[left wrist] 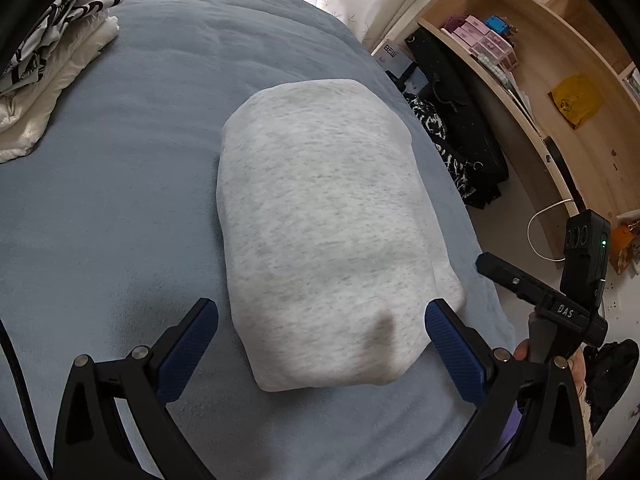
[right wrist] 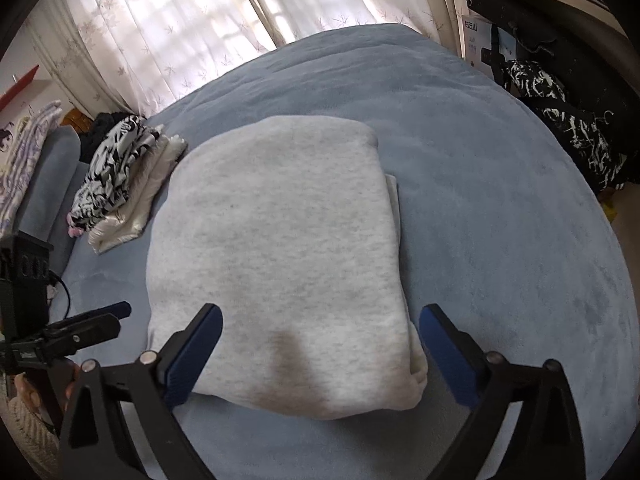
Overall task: Fold large clothes
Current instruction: 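Grasp the folded hoodie bundle with both tools and lift it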
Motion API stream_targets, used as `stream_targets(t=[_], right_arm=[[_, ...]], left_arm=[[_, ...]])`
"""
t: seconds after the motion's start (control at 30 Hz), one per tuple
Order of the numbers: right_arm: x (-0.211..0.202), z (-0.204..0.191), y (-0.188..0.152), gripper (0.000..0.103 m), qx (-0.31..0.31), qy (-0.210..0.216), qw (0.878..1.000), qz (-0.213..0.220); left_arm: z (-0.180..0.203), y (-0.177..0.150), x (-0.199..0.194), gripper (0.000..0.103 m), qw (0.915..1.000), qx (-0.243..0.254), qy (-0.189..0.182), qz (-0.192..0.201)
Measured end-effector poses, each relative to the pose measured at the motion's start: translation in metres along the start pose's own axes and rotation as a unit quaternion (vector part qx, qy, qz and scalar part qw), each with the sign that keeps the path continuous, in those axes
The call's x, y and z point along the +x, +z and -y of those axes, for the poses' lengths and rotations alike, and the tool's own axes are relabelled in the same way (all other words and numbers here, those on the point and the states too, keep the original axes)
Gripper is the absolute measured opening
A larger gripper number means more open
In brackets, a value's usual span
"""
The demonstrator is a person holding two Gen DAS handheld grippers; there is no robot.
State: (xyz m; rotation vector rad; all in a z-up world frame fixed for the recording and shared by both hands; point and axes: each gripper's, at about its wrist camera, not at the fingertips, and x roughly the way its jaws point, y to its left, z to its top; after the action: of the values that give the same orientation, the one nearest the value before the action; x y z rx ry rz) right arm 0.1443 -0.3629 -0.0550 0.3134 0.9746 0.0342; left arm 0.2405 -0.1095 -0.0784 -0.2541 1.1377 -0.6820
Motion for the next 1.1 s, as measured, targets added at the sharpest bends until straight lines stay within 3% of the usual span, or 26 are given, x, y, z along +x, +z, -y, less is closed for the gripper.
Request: stream_targets(t=[0.33,0.63,0.9,1.1], right_arm=[[0.0,0.011,0.002,0.103,0.011,0.015,1.0,0.0],[0.027,0.039,0.004,0.103,0.045,0.036,0.998,-0.025],[0.069,0.071,0.009,0.103,0.082,0.097,0.99,-0.061],[0.108,0.073,0.015,0.103,0.073,0.171,0.977,-0.108]], left_arm=[[-0.012,0.002,0.012,0.102,0.9992,-0.031,-0.016,-0.018],[-0.031,0.002,0.037,0.102,0.9952,-0.068,-0.068,-0.019],[-0.056,0.0,0.077,0.102,0.9858,-0.119,-0.113,-0.034],[-0.063,0.003,0.102,0.103,0.9807,-0.116,-0.154,-0.032]])
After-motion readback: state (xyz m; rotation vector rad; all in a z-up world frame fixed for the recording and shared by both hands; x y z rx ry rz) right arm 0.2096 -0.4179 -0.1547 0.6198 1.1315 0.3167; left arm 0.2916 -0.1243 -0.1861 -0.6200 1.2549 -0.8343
